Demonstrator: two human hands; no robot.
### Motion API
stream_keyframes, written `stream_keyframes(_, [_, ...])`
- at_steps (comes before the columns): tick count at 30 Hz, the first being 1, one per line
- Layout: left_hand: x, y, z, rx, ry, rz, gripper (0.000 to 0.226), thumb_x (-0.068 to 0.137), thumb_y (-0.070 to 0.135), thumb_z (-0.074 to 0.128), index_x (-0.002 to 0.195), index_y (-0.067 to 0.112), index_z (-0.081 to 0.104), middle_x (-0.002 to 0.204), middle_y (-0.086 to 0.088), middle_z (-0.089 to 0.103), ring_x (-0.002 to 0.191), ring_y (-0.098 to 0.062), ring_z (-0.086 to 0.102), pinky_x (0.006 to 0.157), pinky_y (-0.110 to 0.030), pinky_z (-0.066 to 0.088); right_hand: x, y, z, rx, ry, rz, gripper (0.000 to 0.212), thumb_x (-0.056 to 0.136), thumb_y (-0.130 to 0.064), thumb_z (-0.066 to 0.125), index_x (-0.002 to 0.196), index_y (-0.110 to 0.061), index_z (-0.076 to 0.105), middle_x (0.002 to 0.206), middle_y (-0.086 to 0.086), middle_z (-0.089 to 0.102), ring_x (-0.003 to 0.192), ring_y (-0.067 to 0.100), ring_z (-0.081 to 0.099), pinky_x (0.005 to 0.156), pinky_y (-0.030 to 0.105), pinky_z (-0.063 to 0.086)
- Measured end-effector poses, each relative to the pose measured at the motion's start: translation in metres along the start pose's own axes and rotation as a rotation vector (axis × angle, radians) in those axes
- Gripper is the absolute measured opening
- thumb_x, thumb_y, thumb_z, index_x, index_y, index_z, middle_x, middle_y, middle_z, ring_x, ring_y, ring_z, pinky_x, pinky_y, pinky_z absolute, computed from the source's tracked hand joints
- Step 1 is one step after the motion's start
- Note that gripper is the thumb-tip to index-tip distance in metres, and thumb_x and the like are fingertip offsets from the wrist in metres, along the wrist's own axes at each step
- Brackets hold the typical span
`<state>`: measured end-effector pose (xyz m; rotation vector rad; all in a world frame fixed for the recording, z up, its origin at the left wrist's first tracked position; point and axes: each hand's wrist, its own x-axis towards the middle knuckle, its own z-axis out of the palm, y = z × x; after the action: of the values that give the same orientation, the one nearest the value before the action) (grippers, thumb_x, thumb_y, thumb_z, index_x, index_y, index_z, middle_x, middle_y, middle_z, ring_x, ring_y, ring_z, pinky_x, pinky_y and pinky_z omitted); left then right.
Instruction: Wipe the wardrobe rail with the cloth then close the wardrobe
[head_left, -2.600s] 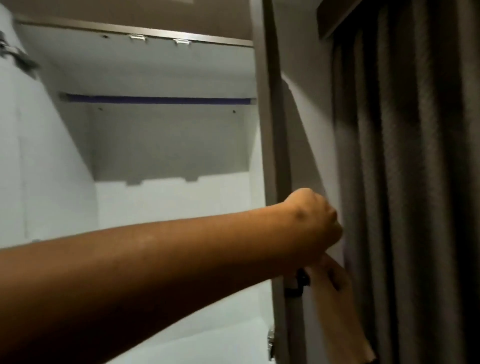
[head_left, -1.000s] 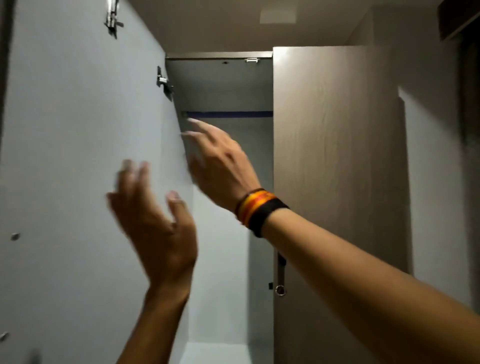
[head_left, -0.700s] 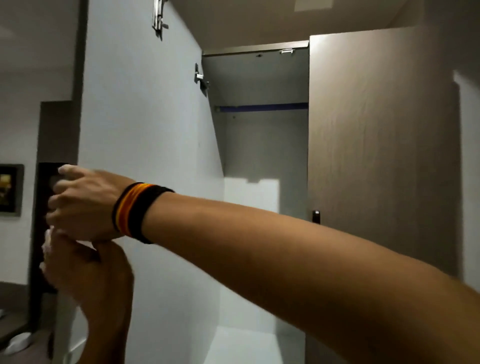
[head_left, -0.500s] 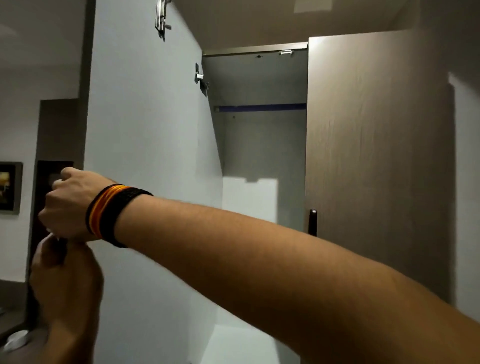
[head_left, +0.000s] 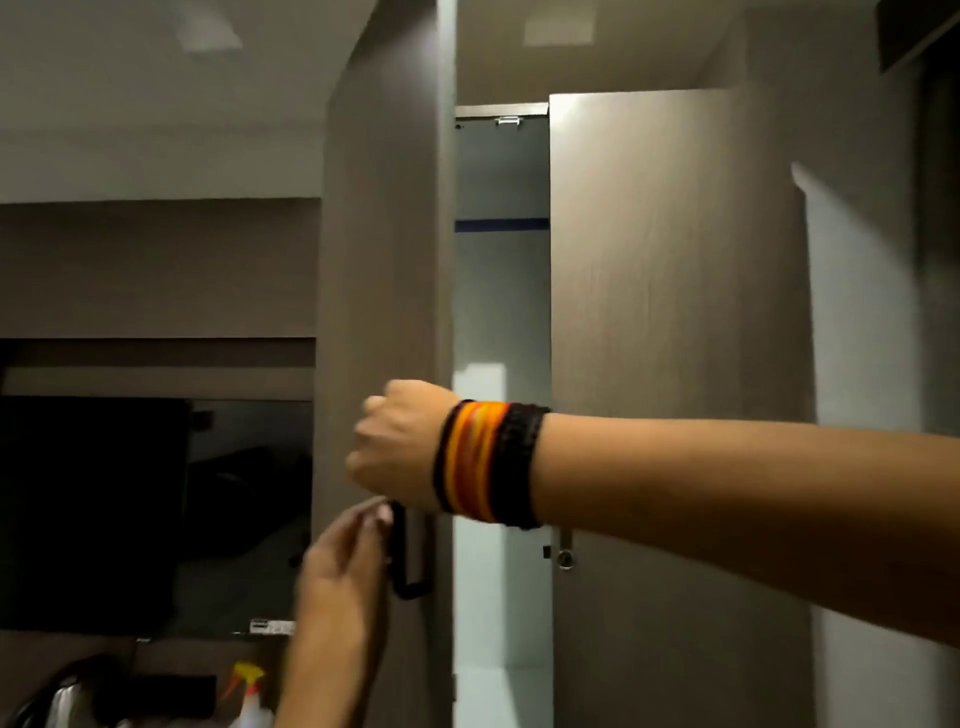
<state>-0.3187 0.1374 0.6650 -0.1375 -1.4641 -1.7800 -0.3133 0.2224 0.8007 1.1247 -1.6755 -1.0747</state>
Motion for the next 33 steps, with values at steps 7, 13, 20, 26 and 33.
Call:
stream_keyframes(7, [0.021, -0.055, 0.114, 0.187, -0.248, -0.081, 0.015, 0.096, 0.013, 0.065, 0.11, 0.01, 0.069, 0.103, -0.008, 0.074, 0.089, -0.019, 0.069, 0.073, -0.027, 0.054, -0.048, 0.047, 0.086, 0.059, -0.339, 0.133, 0.023, 0.095, -0.008, 0.049, 0.101, -0.01, 0.071, 0.105, 0.01, 0.073, 0.1, 0.035, 0.069, 0.065, 0.035, 0.046])
stream_keyframes(13, [0.05, -0.091, 0.154, 0.368, -0.274, -0.083, 0.01, 0.095, 0.018, 0.064, 0.094, 0.028, 0.065, 0.108, -0.011, 0.073, 0.104, -0.027, 0.067, 0.09, -0.036, 0.054, -0.043, 0.065, 0.143, 0.102, -0.345, 0.285, 0.017, 0.091, -0.006, 0.056, 0.098, -0.008, 0.071, 0.105, 0.013, 0.074, 0.098, 0.035, 0.07, 0.068, 0.037, 0.051])
stream_keyframes(20, [0.072, -0.107, 0.181, -0.13, -0.185, -0.435, 0.041, 0.098, 0.019, 0.05, 0.066, 0.017, 0.075, 0.059, 0.003, 0.074, 0.065, -0.015, 0.07, 0.068, -0.026, 0.052, -0.037, 0.07, 0.195, 0.113, -0.381, 0.33, 0.021, 0.095, -0.006, 0.052, 0.108, -0.007, 0.069, 0.111, 0.013, 0.071, 0.108, 0.035, 0.065, 0.08, 0.041, 0.057])
stream_keyframes(26, [0.08, -0.112, 0.19, 0.056, -0.056, -0.476, 0.042, 0.096, 0.035, 0.037, 0.108, 0.011, 0.069, 0.089, -0.006, 0.064, 0.096, -0.034, 0.06, 0.098, -0.046, 0.047, -0.035, 0.074, 0.221, 0.161, -0.367, 0.394, 0.02, 0.093, -0.004, 0.054, 0.107, -0.005, 0.068, 0.11, 0.015, 0.071, 0.109, 0.036, 0.062, 0.077, 0.042, 0.054])
stream_keyframes(33, [0.089, -0.096, 0.168, 1.02, -0.259, 0.256, 0.014, 0.095, 0.015, 0.056, 0.104, 0.017, 0.066, 0.094, -0.002, 0.072, 0.084, -0.02, 0.071, 0.066, -0.027, 0.051, -0.059, 0.057, 0.225, 0.207, -0.189, 0.546, 0.022, 0.09, -0.011, 0.059, 0.111, -0.013, 0.063, 0.117, 0.009, 0.064, 0.112, 0.03, 0.056, 0.079, 0.041, 0.05])
